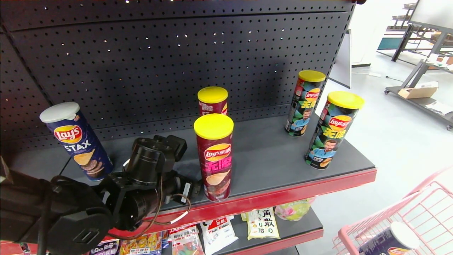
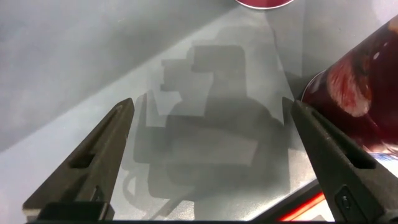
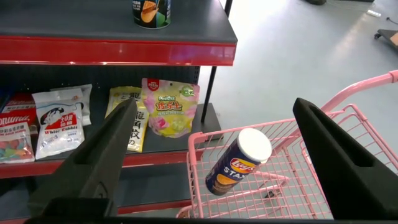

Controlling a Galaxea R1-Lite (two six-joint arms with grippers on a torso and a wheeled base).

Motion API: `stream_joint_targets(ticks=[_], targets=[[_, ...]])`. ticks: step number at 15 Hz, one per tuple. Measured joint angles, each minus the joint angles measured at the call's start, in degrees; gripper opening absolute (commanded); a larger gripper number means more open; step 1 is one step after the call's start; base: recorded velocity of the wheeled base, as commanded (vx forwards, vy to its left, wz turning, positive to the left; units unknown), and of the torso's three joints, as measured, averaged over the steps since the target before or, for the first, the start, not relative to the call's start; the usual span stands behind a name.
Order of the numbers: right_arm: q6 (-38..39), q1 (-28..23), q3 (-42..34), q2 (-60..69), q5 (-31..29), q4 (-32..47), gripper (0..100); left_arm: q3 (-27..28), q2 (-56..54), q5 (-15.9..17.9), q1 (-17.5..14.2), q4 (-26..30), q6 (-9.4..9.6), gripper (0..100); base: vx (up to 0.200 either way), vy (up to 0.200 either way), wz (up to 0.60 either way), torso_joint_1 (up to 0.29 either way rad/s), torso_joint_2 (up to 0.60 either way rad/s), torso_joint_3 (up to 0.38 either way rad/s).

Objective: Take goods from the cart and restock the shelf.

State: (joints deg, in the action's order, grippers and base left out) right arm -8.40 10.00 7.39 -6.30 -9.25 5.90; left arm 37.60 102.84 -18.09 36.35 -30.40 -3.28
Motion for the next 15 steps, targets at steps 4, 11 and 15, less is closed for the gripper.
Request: stream_joint_targets(ticks=[4,11,15], targets=[[0.0,-0.1,0.1,0.0,0.0,0.0,100,-0.4,-0.3,-0.3,-0.1,0.0,-0.13,100,0.000,0.000,0.00,0.000,0.00,0.000],[0.0,0.0,0.0,0.0,0.0,0.0,100,-5.4,-4.3,0.1,0.3,0.1,-0.30,100,0.000,0.000,0.00,0.000,0.00,0.000],[0.0,0.0,0.0,0.0,0.0,0.0,100,-4.7,-3.7,0.0,1.4,0.0,-0.39,100,0.000,0.000,0.00,0.000,0.00,0.000]])
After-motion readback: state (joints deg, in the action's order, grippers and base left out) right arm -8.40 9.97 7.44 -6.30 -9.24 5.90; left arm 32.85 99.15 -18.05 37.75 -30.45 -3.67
